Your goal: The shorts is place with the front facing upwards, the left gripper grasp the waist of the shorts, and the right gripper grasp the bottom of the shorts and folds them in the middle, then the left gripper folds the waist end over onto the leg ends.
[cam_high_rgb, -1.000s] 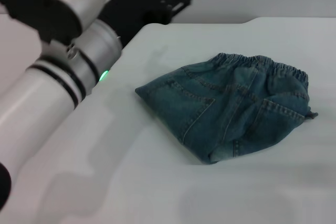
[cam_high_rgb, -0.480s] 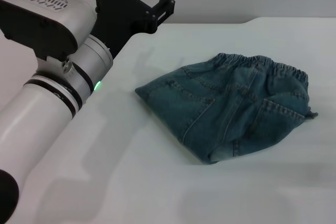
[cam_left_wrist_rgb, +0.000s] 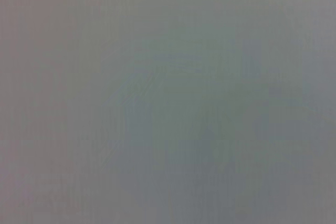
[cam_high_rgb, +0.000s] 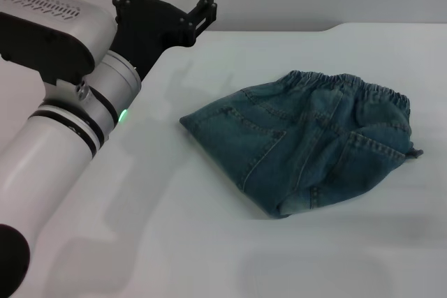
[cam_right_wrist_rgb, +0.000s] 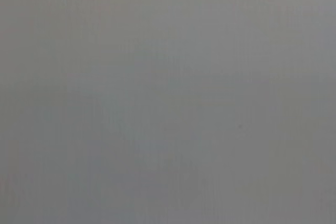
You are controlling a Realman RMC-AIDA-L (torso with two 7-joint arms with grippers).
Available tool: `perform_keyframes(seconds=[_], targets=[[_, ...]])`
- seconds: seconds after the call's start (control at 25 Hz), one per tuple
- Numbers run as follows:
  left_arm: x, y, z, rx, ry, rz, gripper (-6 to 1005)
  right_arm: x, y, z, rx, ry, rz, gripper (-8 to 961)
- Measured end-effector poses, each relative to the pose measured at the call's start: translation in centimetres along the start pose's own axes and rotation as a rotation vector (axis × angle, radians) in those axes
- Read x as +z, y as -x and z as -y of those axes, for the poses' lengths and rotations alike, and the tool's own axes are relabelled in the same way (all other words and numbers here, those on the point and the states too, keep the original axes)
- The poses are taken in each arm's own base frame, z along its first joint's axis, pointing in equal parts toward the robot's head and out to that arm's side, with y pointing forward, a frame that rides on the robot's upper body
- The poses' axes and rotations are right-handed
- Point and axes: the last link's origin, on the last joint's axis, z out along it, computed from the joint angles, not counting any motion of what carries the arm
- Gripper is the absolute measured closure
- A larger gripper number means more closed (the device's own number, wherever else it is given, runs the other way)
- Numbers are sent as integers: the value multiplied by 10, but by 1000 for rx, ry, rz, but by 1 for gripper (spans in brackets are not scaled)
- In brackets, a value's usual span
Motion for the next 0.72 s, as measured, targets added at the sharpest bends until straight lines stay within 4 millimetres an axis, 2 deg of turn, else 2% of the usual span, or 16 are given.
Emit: perform_keyframes(seconds=[0.24,0.48,0.72], targets=[[0,5,4,-9,-31,-17,150,-3,0,2,-2,-7,3,954],[-5,21,6,3,-80,-54,150,-6,0,4,-63,-36,36,954],[-8,35,15,-12,-111,-35,150,-10,-4,15,8,-149,30,954]])
